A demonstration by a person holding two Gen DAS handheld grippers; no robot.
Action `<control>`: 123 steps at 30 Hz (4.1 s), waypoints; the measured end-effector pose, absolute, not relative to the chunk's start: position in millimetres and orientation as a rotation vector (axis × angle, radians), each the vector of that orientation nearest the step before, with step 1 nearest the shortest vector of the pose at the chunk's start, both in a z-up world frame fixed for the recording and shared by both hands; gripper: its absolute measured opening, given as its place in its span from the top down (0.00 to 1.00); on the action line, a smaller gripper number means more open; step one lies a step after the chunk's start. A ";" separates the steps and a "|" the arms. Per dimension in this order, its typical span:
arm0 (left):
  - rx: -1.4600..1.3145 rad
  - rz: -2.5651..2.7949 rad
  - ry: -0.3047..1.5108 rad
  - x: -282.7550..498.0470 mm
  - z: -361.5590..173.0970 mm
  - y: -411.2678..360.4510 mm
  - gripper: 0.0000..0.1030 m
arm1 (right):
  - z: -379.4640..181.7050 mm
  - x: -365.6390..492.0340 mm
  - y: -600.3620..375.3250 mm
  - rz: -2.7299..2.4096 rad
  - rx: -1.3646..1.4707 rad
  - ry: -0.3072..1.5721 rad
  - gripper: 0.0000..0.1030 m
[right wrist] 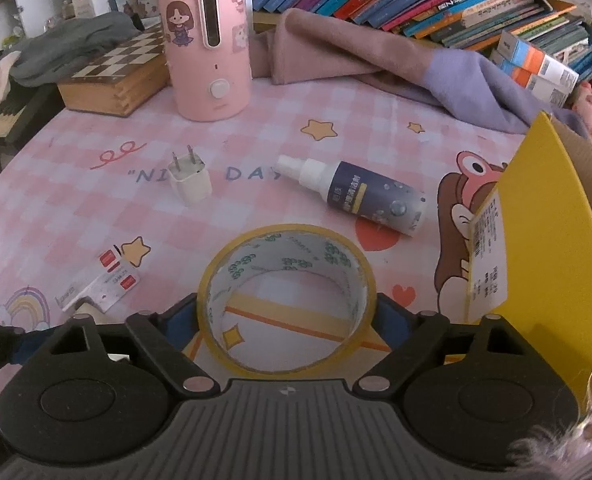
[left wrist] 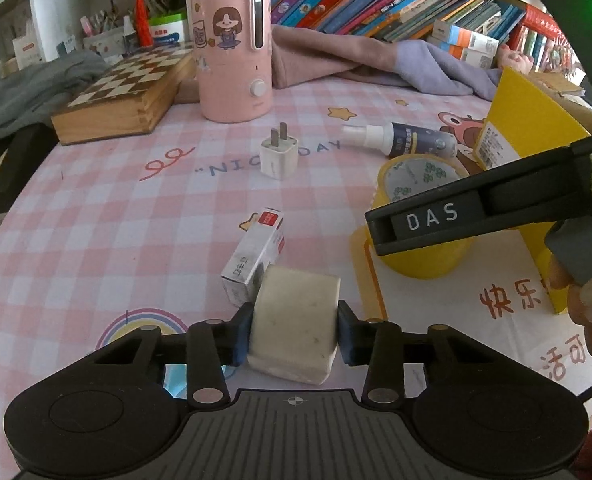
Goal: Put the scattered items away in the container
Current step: 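Grasp the cream soap bar with the left gripper while the right gripper approaches the tape roll, then lift the soap bar with the left gripper while the right gripper grasps and lifts the yellow tape roll, then carry the soap bar and tape roll with both grippers over the yellow box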
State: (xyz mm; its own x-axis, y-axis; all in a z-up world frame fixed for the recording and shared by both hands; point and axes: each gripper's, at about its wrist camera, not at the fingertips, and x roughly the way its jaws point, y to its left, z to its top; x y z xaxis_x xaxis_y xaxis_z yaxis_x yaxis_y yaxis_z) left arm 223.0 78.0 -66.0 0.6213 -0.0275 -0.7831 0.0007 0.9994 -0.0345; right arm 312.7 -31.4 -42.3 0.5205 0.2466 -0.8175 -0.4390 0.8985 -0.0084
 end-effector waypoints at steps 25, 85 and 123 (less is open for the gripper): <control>-0.017 -0.021 0.759 170.4 -17.1 73.8 0.66 | 8.2 251.3 -57.4 0.444 -0.165 0.799 0.15; -0.056 -0.119 0.588 -1.5 38.9 52.0 0.67 | 43.4 30.0 -137.2 0.392 -0.128 0.710 0.15; 0.052 -0.466 0.646 43.7 27.5 -68.8 0.67 | 34.2 20.4 -261.6 0.076 -0.015 0.780 0.15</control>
State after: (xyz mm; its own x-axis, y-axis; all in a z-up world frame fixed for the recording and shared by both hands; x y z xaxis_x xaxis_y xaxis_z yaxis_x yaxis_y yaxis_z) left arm 43.7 -68.8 27.5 0.6989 -0.4023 -0.5913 0.4344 0.8956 -0.0959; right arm 20.4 -261.6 34.2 0.7084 0.0628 -0.7030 -0.0742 0.9971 0.0143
